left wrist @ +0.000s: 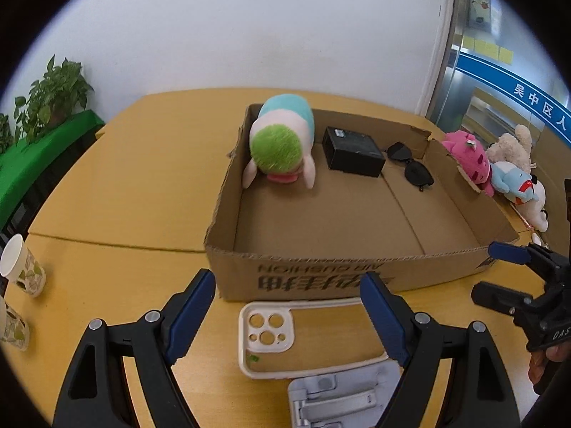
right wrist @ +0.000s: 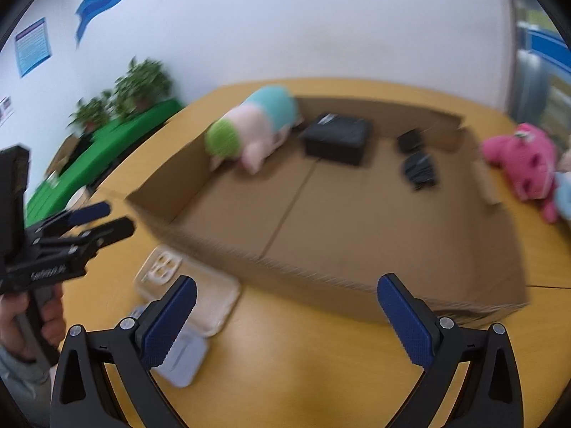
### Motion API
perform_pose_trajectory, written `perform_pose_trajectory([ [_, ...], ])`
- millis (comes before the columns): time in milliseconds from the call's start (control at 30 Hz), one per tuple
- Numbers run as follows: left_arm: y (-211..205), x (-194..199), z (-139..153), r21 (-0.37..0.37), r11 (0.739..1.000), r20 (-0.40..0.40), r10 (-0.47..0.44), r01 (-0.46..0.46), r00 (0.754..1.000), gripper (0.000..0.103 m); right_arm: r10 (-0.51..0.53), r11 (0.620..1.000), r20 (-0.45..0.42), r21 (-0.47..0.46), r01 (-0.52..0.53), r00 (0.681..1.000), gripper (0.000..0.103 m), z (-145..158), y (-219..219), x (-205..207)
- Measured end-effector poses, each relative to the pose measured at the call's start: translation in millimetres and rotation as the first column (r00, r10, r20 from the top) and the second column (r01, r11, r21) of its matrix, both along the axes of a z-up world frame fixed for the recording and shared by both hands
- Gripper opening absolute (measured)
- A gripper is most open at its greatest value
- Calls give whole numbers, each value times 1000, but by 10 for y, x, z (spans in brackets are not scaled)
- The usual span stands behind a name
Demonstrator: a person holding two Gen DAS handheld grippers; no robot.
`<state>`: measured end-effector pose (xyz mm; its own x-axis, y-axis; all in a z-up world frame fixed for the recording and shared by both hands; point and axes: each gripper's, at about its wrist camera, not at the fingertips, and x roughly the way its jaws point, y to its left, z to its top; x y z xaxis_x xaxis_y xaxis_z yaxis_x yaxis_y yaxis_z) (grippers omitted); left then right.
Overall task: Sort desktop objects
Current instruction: 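Move the left gripper to the clear phone case and grasp its rim, then lift the phone case with the left gripper and carry it over the box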
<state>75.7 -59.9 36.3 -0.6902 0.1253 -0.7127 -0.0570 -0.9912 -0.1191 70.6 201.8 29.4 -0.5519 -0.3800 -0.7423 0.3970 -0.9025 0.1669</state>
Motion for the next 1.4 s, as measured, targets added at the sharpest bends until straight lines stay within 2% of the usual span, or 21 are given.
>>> perform_pose_trajectory([
  [67, -93, 14, -106, 5, 1000, 34, 7, -8, 999, 83, 55, 998, 47, -24, -54, 997, 102, -168, -156, 7],
  [133, -152, 13, -222, 19, 1000, 66, 1, -2, 998, 83, 86, 996, 90, -32, -83, 992, 98, -343, -290, -7],
  [233, -184, 1, -356, 51, 999, 95, -22, 17, 995, 82, 90, 996, 135, -25, -87, 987, 87, -555, -405, -63],
  [333, -177, -34, -457, 69, 997, 116, -41, 33, 992, 80, 79, 997, 143, 5, -80, 987, 78, -665, -469, -96],
  [400, -173, -45, -492, 70, 997, 122, -36, 28, 992, 80, 82, 996, 155, 4, -84, 985, 66, -714, -491, -101],
  [433, -171, -49, -506, 69, 997, 125, -36, 28, 992, 80, 86, 996, 152, 10, -89, 985, 64, -725, -508, -89],
  [533, -170, -71, -581, 68, 997, 156, -37, 27, 987, 63, 92, 995, 126, 36, -97, 988, 54, -735, -548, -37],
  [600, -184, -91, -641, 76, 997, 184, -38, 24, 982, 48, 105, 993, 133, 41, -112, 985, 47, -772, -593, -43],
  [700, -198, -89, -725, 78, 997, 213, -30, 13, 976, 36, 123, 989, 127, 66, -133, 984, 39, -818, -657, -29],
  [767, -205, -62, -733, 66, 998, 206, -16, 2, 978, 30, 134, 988, 132, 63, -143, 982, 38, -821, -677, -18],
  [833, -210, -45, -740, 63, 998, 206, -10, -4, 978, 23, 138, 987, 130, 67, -148, 982, 32, -821, -690, -1],
  [900, -221, -40, -749, 85, 996, 204, -15, -2, 979, 18, 145, 985, 124, 76, -155, 982, 22, -824, -703, 23],
  [1000, -232, -34, -758, 85, 996, 197, -8, -9, 980, 14, 144, 984, 117, 86, -154, 983, 14, -829, -702, 41],
  [1167, -260, 9, -732, 123, 992, 187, -12, -12, 982, 10, 134, 987, 119, 68, -142, 984, 13, -822, -633, 72],
  [1300, -224, 97, -549, 103, 995, 137, -1, -13, 991, 9, 130, 991, 104, 15, -133, 986, 11, -762, -561, 139],
  [1400, -174, 187, -320, 72, 997, 81, 3, -9, 997, 8, 123, 992, 56, -18, -122, 991, 11, -614, -510, 239],
])
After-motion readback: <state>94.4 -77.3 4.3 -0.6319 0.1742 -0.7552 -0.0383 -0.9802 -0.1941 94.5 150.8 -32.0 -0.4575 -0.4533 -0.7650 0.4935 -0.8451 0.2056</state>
